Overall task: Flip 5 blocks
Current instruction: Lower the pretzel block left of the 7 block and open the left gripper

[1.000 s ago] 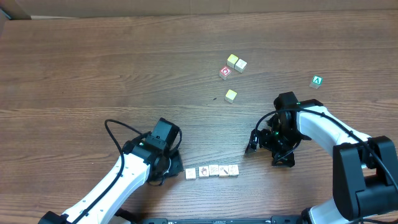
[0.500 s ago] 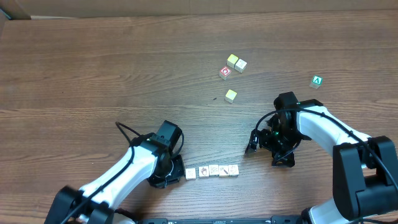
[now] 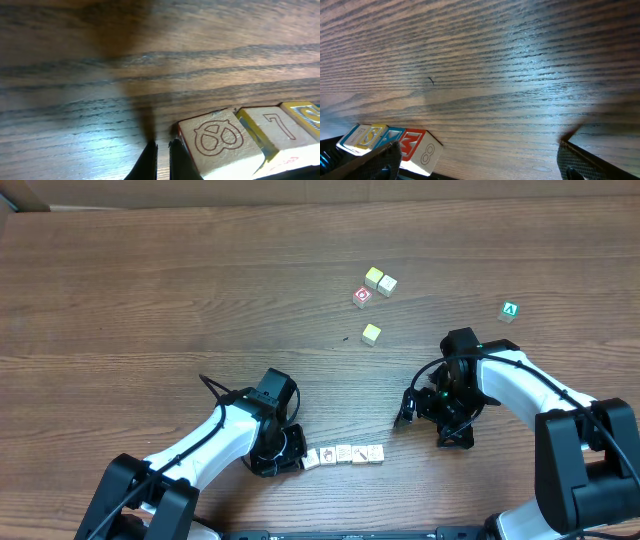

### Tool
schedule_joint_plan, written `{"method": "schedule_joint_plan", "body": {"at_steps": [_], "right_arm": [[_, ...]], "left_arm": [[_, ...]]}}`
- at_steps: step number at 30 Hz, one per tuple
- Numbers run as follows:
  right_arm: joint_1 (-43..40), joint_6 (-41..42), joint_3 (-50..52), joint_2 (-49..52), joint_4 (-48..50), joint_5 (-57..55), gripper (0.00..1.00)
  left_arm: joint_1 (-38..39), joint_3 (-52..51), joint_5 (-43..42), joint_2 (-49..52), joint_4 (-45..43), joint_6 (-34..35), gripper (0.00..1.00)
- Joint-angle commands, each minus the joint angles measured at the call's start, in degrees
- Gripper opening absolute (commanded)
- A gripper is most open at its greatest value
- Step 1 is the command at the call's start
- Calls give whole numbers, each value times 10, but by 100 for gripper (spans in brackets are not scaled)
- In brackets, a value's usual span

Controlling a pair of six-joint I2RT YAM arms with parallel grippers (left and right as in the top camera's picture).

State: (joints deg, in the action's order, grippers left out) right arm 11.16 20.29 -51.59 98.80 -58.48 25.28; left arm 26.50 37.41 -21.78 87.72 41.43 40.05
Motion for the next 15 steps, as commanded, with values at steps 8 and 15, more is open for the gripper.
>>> {"method": "schedule_joint_plan", "body": {"at_steps": [8,15], "right_arm": [[-3,-6,-7,5,2,-1,100],[-3,-9,-7,5,2,-1,100]], "left_arm": [[1,-17,42,28,-27,-11,4],[1,-17,49,28,-21,-11,5]]}}
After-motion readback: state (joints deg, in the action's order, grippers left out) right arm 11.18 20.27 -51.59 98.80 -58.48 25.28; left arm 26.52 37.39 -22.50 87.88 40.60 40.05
